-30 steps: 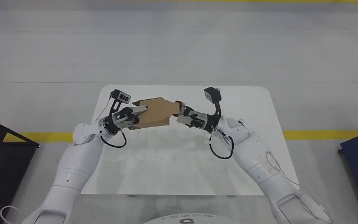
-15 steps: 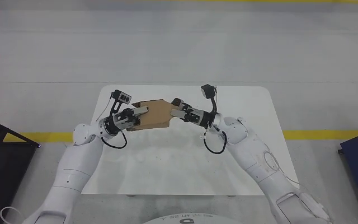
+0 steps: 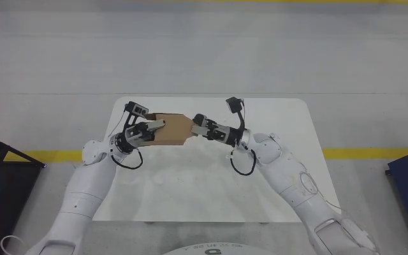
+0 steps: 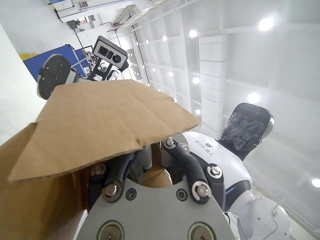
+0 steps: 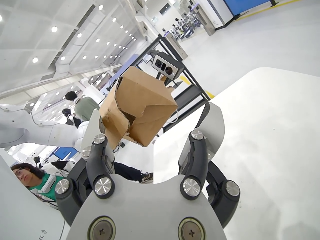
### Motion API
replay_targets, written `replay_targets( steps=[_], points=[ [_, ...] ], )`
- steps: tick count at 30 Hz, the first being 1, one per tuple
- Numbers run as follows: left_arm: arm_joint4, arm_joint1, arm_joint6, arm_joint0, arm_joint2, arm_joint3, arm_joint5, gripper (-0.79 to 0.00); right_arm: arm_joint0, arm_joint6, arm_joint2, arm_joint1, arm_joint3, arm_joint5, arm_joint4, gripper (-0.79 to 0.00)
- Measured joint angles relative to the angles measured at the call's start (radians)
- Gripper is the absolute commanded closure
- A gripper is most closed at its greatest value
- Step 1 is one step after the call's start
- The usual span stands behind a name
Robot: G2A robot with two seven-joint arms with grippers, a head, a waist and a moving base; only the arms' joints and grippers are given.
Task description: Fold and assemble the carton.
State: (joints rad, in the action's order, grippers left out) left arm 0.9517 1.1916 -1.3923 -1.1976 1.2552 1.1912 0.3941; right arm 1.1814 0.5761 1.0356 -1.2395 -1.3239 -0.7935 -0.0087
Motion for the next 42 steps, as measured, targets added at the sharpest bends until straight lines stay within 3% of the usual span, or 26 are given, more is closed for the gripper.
replay_targets(
  steps=[8,13,21,25,35,42],
  points=[
    [0.002,0.003,-0.010,0.003,-0.003,-0.004,-0.006,0.000,-0.008,0.016,-0.019,0.001,-0.008,0.050,-0.066,-0.536],
    [-0.012,0.004,-0.005,0.004,-0.008,0.004,-0.010,0.000,-0.019,-0.017,-0.042,-0.005,-0.008,0.085,-0.112,-0.557],
    [-0.027,0.003,-0.002,0.002,-0.001,0.004,-0.019,0.000,-0.008,-0.032,-0.027,-0.001,-0.004,0.032,-0.070,-0.628],
    [-0.064,0.001,-0.007,0.001,-0.004,0.014,-0.022,0.000,-0.017,-0.014,-0.036,-0.001,-0.002,0.058,-0.087,-0.653],
    [-0.127,0.000,-0.003,-0.004,-0.019,0.033,0.000,0.000,-0.051,-0.033,-0.084,-0.014,0.012,0.148,-0.160,-0.640],
    [-0.102,-0.002,-0.008,0.001,-0.002,0.004,0.012,0.000,-0.025,-0.069,-0.043,-0.005,0.013,0.079,-0.128,-0.622]
  ],
)
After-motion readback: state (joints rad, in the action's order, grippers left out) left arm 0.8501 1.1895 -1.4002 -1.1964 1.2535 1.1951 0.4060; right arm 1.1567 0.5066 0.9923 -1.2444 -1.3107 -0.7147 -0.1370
